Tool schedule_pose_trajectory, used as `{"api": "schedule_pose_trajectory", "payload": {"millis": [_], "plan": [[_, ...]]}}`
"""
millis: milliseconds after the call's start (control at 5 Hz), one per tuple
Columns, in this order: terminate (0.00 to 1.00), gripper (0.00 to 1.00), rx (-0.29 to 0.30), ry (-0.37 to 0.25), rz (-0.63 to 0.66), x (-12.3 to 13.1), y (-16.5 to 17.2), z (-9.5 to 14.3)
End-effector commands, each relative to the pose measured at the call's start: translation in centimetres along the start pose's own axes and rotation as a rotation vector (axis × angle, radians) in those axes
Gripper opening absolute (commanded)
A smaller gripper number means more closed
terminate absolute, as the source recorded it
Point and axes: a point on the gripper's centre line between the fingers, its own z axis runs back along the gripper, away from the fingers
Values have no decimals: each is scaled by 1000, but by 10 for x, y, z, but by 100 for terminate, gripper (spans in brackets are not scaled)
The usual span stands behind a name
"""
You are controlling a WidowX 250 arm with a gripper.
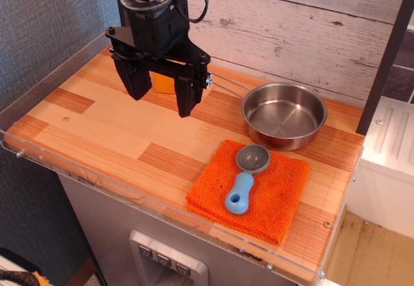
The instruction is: Move the cheese into the pot.
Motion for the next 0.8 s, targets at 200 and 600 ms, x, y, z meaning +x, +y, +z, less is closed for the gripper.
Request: {"api": "schedule_pose_trajectory", "payload": {"millis": [200, 600], "plan": [[0, 100, -25, -31, 19, 26, 15, -4], [0, 100, 15, -76, 69, 79, 62, -3]]}}
